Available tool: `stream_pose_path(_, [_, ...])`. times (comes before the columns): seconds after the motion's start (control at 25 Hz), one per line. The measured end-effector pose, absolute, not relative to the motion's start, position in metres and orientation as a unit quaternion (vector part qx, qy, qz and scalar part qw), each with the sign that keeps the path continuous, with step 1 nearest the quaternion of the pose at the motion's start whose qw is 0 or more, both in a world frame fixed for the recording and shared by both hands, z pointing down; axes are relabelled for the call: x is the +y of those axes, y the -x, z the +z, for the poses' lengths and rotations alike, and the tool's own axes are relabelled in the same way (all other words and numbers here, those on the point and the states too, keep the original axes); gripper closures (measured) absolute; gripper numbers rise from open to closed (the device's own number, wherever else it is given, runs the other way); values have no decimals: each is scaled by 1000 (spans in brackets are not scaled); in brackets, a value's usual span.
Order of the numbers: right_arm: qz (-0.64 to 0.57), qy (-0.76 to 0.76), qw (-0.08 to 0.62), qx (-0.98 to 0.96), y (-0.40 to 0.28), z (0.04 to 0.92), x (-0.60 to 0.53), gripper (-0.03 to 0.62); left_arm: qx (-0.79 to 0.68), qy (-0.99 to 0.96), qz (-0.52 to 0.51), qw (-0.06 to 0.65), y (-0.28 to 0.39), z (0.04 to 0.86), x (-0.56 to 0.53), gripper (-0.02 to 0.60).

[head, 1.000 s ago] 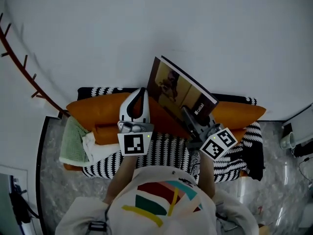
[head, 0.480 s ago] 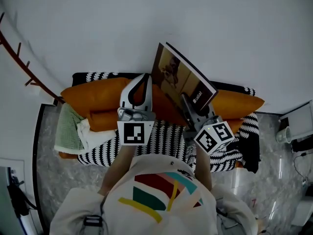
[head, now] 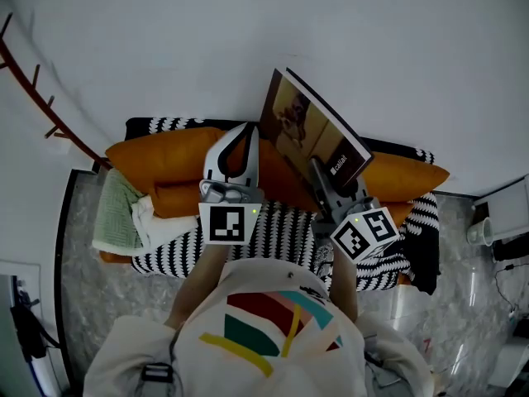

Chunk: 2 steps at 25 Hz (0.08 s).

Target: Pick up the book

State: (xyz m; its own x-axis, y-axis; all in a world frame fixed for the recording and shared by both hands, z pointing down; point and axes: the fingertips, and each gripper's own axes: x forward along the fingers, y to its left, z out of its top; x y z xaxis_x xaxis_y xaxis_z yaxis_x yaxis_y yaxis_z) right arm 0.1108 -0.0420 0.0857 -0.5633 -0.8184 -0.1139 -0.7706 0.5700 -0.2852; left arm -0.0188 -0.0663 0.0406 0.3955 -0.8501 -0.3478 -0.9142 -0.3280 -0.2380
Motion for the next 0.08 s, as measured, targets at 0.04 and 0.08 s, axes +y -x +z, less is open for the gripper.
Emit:
stream_pose_path(0.04, [-102, 452, 118, 878, -110, 86, -41, 439, 545, 810, 86, 199, 20, 40, -66, 574])
stream_pose_path(0.08, [-102, 451, 119, 879, -110, 86, -40, 439, 546, 809, 91, 197, 21, 39, -65, 572])
